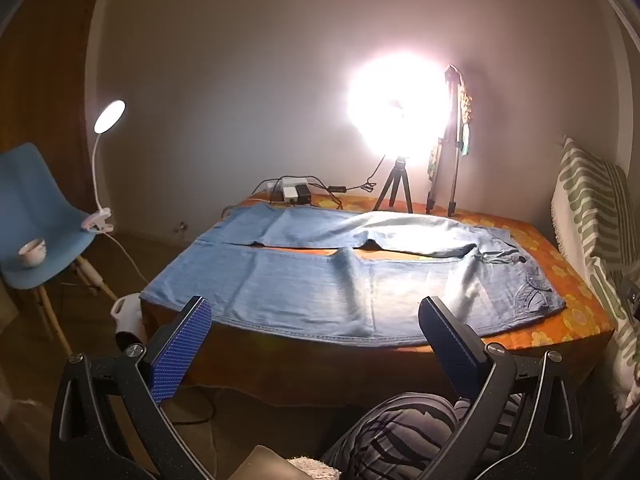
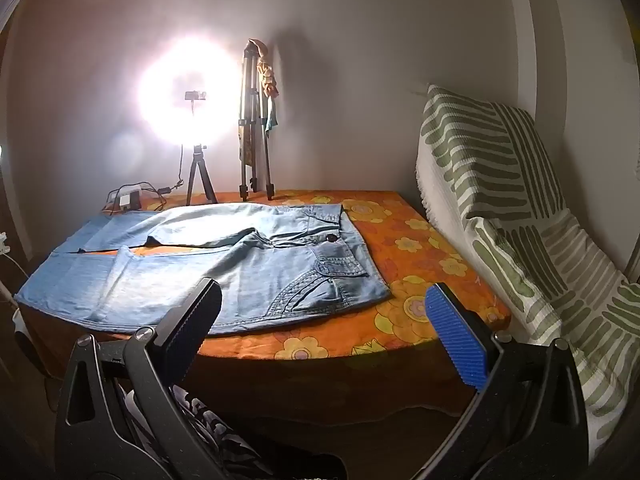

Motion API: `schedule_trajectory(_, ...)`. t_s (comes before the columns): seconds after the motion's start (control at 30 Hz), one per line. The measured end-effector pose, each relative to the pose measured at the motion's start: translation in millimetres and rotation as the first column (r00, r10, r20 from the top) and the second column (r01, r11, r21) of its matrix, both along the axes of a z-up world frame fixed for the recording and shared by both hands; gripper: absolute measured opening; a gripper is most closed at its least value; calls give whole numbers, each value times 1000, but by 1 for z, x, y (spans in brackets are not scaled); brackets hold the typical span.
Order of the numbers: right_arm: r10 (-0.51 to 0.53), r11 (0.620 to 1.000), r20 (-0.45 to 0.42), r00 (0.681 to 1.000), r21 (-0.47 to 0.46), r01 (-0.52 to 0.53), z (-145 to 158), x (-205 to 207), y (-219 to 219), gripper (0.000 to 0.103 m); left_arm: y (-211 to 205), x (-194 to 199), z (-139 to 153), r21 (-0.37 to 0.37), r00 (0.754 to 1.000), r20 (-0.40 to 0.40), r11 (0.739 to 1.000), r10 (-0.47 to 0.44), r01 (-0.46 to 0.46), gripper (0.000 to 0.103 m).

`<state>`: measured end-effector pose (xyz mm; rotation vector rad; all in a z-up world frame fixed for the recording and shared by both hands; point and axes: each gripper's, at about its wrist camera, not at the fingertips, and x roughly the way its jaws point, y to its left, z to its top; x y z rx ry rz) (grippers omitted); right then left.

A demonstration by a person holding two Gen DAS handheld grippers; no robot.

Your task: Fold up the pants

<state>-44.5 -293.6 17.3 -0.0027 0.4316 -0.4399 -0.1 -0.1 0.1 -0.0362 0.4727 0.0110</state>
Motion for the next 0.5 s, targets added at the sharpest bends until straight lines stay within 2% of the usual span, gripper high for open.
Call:
schedule_trajectory(0.17,-1,1000,-2,1000,-4,1,1,1,3,103,1,1,0,-5,1000,-1,1000,1,-1,103)
schedule_trajectory(0.37,-3,1000,3,1000,-7,3,-1,0,0,103,23,2,2,-19,1000,0,1000,4,-4,103)
schedule_trajectory(0.5,3,1000,7,1000,-14,-3,1,-2,1,103,17,1,1,-21,1000,5,1000,19,-18,103)
